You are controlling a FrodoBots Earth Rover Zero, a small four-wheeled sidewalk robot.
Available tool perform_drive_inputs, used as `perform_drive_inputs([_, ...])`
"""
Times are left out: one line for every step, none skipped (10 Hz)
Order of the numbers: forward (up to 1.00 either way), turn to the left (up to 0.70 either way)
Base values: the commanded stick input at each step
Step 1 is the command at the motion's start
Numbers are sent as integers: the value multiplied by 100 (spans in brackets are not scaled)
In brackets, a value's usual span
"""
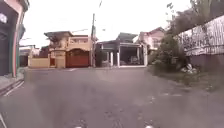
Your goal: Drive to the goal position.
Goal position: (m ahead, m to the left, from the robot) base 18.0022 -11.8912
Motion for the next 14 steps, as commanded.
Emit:
perform_drive_inputs([100, 0])
perform_drive_inputs([100, 0])
perform_drive_inputs([100, -19])
perform_drive_inputs([100, -40])
perform_drive_inputs([100, -13])
perform_drive_inputs([100, 0])
perform_drive_inputs([100, 0])
perform_drive_inputs([100, 0])
perform_drive_inputs([100, 0])
perform_drive_inputs([100, 0])
perform_drive_inputs([100, 0])
perform_drive_inputs([100, 0])
perform_drive_inputs([100, 0])
perform_drive_inputs([100, 0])
